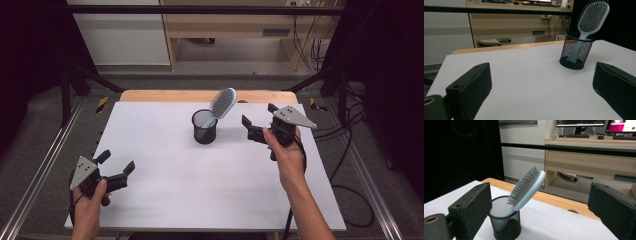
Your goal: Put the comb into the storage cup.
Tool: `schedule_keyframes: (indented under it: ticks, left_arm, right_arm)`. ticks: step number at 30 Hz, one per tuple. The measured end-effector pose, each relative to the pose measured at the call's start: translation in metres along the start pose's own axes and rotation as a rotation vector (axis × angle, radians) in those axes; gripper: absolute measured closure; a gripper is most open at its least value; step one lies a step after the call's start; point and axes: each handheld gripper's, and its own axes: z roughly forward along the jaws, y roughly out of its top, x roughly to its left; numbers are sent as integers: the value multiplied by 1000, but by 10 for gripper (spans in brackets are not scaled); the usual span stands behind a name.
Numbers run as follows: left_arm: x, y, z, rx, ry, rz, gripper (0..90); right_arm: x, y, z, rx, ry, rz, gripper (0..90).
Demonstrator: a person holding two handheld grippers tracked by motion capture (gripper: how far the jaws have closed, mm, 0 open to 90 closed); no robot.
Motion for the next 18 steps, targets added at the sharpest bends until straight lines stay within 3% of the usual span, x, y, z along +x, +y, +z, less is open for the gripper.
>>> schedule_keyframes:
  ticks: [4,7,18]
  left_arm:
    - [5,1,-6,-12,3,-1,26]
    - [8,1,-9,-36,-6,27,26]
    - [9,0,-9,-47,-10,23,30]
  right_arm:
    - [-5,-2,-6,-2,-2,-1,58]
    - [-8,-5,-10,-4,-2,0,58]
    - [-21,-21,-26,-9,-25,13,57]
